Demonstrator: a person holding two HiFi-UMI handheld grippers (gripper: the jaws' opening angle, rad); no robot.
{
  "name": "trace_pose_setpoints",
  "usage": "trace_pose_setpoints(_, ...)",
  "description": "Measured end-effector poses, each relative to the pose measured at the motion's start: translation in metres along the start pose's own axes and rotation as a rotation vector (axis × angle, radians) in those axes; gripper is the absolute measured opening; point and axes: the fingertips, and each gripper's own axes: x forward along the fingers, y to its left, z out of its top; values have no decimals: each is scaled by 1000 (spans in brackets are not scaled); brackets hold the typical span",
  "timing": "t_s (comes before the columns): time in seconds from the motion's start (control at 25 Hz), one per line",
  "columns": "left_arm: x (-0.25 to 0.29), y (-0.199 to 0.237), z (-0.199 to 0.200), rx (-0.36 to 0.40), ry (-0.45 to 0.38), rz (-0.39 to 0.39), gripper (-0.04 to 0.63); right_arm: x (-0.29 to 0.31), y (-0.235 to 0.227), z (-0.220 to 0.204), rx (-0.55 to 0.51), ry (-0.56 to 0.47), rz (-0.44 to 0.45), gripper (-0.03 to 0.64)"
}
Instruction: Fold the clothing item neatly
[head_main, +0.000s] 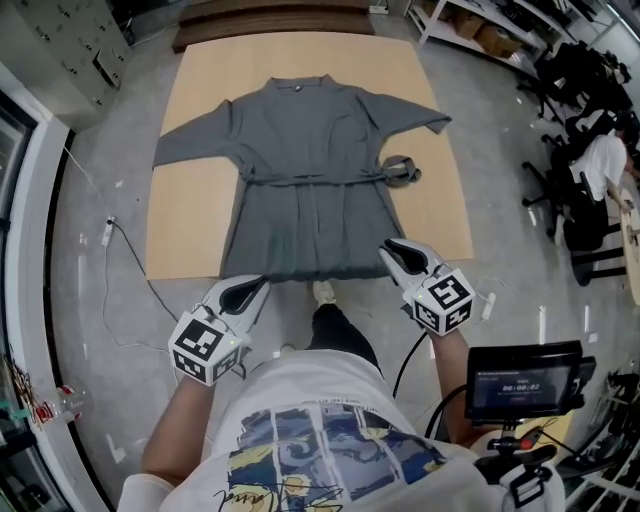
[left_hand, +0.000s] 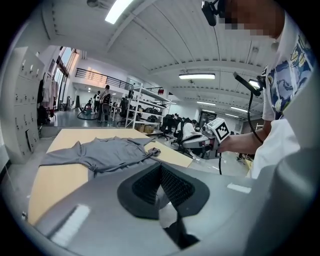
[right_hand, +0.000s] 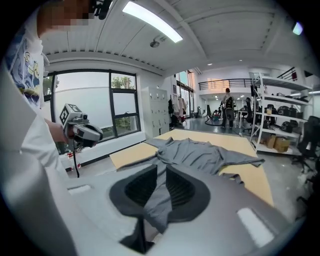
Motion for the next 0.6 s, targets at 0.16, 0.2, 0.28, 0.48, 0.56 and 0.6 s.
trace_pose_setpoints(0.16, 27, 22, 20, -16, 14, 36, 6, 20, -71, 10, 9, 11, -36, 43)
trace_pose_setpoints(0.2, 34, 26, 25, -18, 16, 44, 6, 25, -89, 12, 13, 14, -44, 43)
trace_pose_setpoints(0.28, 48, 34, 36, -22, 20, 59, 6, 36, -123, 12, 23, 23, -54, 44)
trace_pose_setpoints(0.48, 85, 52, 56, -30, 36, 94, 8, 60, -205, 5, 44, 55, -86, 57)
trace_pose_setpoints(0.56, 101, 57, 63, -40, 41, 101, 8, 68, -238, 1, 57, 66, -99, 60)
trace_pose_setpoints(0.6, 108, 60, 66, -46, 43, 103, 9, 72, -254, -1, 65, 72, -104, 61)
